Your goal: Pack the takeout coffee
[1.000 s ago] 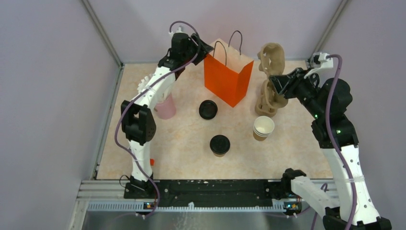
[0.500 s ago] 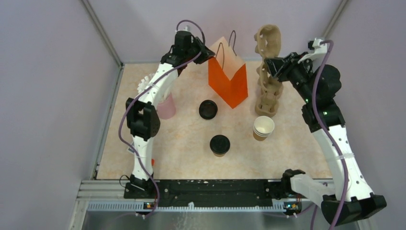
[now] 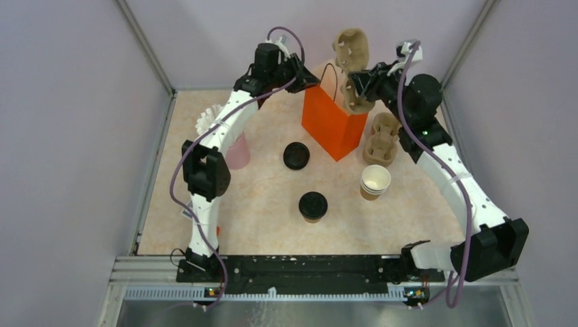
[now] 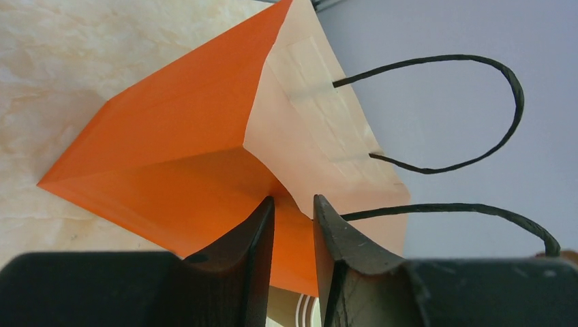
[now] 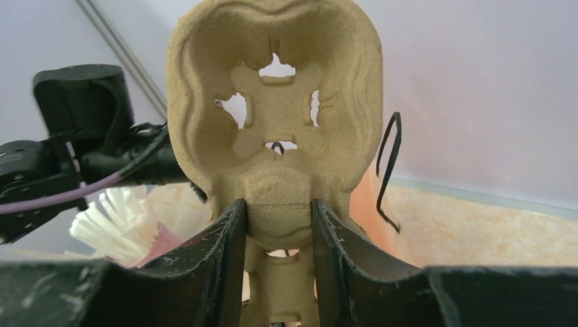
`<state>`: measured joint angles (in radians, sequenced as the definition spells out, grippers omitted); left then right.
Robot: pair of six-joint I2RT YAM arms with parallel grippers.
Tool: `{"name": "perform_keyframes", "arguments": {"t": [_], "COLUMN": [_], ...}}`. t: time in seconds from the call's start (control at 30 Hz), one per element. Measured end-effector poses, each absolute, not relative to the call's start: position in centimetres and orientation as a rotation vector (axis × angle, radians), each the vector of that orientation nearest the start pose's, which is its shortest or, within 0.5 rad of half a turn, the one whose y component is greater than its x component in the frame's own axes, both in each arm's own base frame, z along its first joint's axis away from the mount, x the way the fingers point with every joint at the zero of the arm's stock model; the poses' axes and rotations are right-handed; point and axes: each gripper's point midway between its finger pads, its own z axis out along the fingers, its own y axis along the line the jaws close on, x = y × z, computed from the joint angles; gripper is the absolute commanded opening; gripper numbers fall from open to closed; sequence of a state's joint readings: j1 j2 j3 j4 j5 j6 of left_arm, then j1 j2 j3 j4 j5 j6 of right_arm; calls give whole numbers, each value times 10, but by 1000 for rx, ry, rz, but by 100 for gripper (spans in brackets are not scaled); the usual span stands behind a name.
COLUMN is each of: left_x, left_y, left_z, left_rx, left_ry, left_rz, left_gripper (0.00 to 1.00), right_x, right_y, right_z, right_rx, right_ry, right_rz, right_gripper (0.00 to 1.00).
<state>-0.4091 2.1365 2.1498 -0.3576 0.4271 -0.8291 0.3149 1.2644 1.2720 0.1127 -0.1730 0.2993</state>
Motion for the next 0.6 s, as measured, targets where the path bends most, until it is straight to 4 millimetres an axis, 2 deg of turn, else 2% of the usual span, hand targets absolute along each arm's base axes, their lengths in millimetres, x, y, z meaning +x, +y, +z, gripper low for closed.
{"name": "perform_keyframes", "arguments": {"t": [0.27,0.4,0.6], "left_x": [509,510,511], "left_y": [-337,-336,-332], "left_z": [297,296,290], "left_rx": [-66,-37,-11], "left_ry": [2085,2081,2081], "left_rz": [-1219,-1200,-1172], "left_gripper": [35,35,37], "right_x": [442,455,469], "right_y": [182,182,186], "right_z": [411,401,402], "right_rx": [-181,-190,-225], "right_ry": [1470,1483,1475], "right_rz": [554,512,481], "right_gripper": [22,22,22]}}
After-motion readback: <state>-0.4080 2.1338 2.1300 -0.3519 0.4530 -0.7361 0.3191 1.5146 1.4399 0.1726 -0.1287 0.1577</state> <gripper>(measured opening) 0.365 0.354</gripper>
